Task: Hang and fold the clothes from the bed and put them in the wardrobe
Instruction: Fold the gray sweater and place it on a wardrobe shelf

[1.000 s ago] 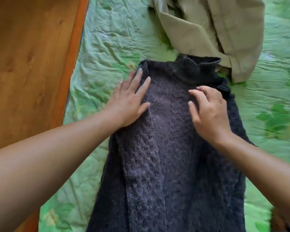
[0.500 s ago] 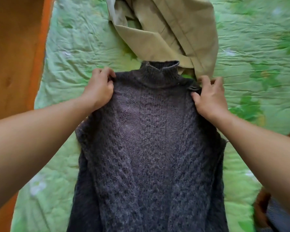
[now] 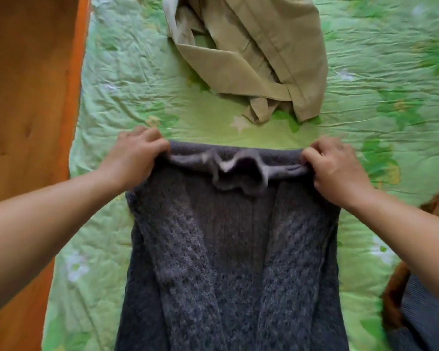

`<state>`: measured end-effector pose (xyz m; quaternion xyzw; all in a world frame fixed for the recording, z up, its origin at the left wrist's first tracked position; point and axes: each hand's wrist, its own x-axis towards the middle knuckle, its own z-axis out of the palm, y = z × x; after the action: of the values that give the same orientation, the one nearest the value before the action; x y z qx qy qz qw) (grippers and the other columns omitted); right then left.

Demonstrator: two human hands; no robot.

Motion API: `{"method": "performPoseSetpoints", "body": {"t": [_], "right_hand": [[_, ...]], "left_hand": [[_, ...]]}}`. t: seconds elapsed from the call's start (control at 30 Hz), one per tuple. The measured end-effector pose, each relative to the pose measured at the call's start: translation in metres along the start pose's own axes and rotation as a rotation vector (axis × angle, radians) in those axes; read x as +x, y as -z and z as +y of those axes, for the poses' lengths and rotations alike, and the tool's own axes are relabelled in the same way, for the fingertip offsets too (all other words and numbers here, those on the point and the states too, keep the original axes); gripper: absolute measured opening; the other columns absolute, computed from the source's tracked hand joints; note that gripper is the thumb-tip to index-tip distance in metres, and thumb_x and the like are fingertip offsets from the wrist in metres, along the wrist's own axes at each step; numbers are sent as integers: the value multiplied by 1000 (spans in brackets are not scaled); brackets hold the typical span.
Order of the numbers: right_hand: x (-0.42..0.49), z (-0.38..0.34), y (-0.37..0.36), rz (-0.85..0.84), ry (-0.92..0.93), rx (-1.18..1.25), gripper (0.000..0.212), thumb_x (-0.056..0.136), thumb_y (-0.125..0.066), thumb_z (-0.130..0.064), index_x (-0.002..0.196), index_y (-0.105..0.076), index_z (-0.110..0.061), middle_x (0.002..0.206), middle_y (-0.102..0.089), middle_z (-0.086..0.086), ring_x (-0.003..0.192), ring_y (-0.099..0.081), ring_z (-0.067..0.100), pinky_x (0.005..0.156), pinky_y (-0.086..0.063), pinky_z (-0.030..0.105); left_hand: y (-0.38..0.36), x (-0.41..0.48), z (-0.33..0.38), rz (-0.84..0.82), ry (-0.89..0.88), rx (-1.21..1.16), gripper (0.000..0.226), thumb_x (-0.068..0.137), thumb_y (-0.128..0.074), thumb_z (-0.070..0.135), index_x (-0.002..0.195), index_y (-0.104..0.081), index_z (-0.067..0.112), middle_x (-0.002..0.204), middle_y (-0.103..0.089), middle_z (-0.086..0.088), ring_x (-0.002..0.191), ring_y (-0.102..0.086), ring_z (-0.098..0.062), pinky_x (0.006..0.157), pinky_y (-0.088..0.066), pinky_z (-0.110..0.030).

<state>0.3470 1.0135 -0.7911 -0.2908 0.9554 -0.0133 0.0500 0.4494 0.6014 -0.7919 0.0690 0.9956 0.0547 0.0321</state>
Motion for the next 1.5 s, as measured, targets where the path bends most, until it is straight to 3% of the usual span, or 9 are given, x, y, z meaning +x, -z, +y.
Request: {"method": "performPoseSetpoints", "body": {"t": [0.13,0.27,0.43,0.7,0.87,1.03,1.27,1.37,1.5], "right_hand": [[-5,-16,2,-92,34,-197,41,68,-69,-23,106,-61,-12,116,-52,18,112,-46,41,90,-38,49],[-21,-40,-1,-87,241,-257,62,68,-64,-27,128,-56,-20,133,-50,12,127,-42,37,101,-30,51],[-42,-50,-20,-409,208,-297,75,95,-32,-26,157,7,-45,170,8,2,156,10,28,120,0,62],[-171,-124,-50,-185,169,-12,60,102,-35,-45,156,-38,-18,167,-22,11,154,-17,32,120,-19,61],[-298,-141,-79,-229,163,-13,73,101,-31,-56,161,-22,-16,169,-7,14,156,-6,32,120,-18,64],[-391,-157,-80,-287,301,3,74,99,-32,-61,162,-19,-25,170,-3,12,156,-5,33,116,-17,69],[-424,-175,-76,-194,220,127,72,90,-69,-11,155,-38,-15,164,-25,18,151,-25,36,116,-34,56],[-413,-180,-68,-103,184,210,65,84,-59,7,147,-51,-8,156,-40,20,144,-39,38,112,-42,48],[-407,-183,-63,-19,181,269,45,82,-62,8,126,-67,2,139,-60,21,131,-55,41,101,-52,50]], "left_hand": [[-4,-7,19,-119,-43,277,36,75,-60,30,109,-62,19,119,-57,-9,120,-48,-33,103,-32,-53],[-9,-20,51,-168,-159,232,66,76,-46,28,141,-48,32,146,-48,-7,141,-36,-29,118,-12,-61],[-32,-51,67,-448,-117,374,79,97,-29,20,154,21,42,168,17,-4,155,12,-29,114,8,-72],[-52,-166,142,-318,-79,20,74,98,-36,40,160,3,35,169,14,-7,155,13,-25,122,-4,-62],[-75,-286,189,-253,2,-13,71,100,-30,53,162,-6,29,169,6,-12,156,2,-32,118,-18,-65],[-74,-375,229,-320,-225,7,83,89,-58,57,159,-25,27,168,-8,-16,155,-11,-36,116,-20,-68],[-59,-347,255,-174,-28,-66,54,79,-76,23,131,-63,19,137,-59,-12,133,-52,-33,94,-48,-47],[-50,-319,253,-144,-57,-110,47,82,-71,6,129,-64,11,111,-66,-9,108,-61,-36,72,-53,-46],[-44,-323,239,-173,-162,-159,45,85,-56,1,129,-63,6,102,-62,-13,96,-58,-38,76,-52,-51]]}}
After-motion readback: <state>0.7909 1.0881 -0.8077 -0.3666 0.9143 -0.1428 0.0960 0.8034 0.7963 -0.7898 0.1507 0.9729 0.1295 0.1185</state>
